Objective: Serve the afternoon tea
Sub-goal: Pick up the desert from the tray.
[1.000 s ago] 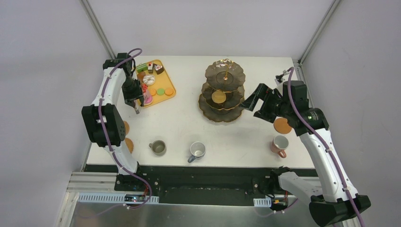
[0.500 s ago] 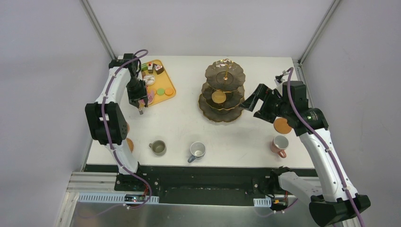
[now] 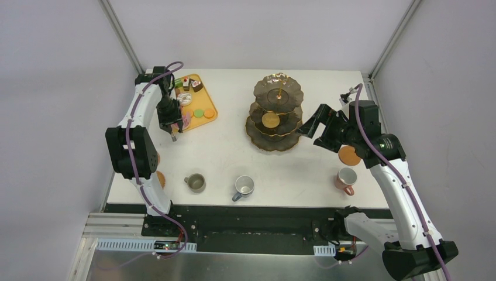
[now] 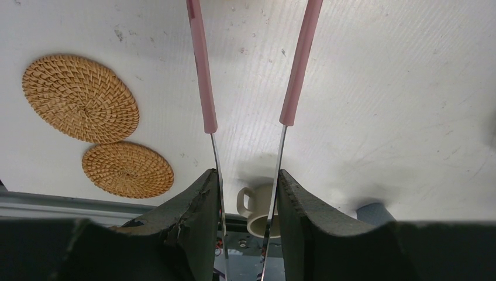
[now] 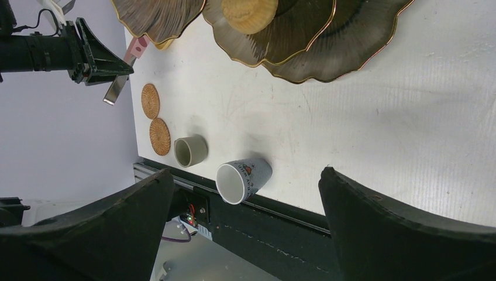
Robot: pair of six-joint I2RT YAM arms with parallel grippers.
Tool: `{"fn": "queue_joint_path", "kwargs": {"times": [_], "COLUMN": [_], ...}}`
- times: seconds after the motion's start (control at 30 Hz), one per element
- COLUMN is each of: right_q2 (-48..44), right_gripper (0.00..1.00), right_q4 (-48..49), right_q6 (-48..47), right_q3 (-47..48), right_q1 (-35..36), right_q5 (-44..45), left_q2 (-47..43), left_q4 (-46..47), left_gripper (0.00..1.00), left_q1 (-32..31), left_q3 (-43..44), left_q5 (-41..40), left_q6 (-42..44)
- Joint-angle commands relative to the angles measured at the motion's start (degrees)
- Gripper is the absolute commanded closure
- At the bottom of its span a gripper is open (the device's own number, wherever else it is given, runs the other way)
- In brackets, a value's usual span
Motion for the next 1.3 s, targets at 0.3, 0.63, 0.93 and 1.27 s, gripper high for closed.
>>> {"fn": "queue_joint_path", "kwargs": {"times": [0.3, 0.63, 0.93, 1.27], "right_q2": [-0.9, -0.8, -0.8, -0.7], "right_gripper": [0.01, 0.01, 0.01, 0.01], "right_q4": [1.6, 1.6, 1.6, 1.6], "right_q6": [-0.3, -0.3, -0.2, -0.1], "right_q3": [-0.2, -0.1, 0.2, 0.6], "right_q1": [0.3, 0.2, 0.2, 0.2], "right_q5": [0.5, 0.6, 0.6, 0.2], "left_q2": [0.3, 1.0, -0.2, -10.5], "left_q4": [0.0, 1.0, 0.0, -5.5], "left_gripper": [0.61, 0.63, 0.84, 0.91], "left_q1": [-0.6, -0.7, -0.8, -3.4], "left_q3": [-1.6, -2.1, -1.1, 2.7], "left_q5": [-0.6, -0.5, -1.3, -3.0], "left_q6": [1.1, 1.1, 1.0, 0.9]}}
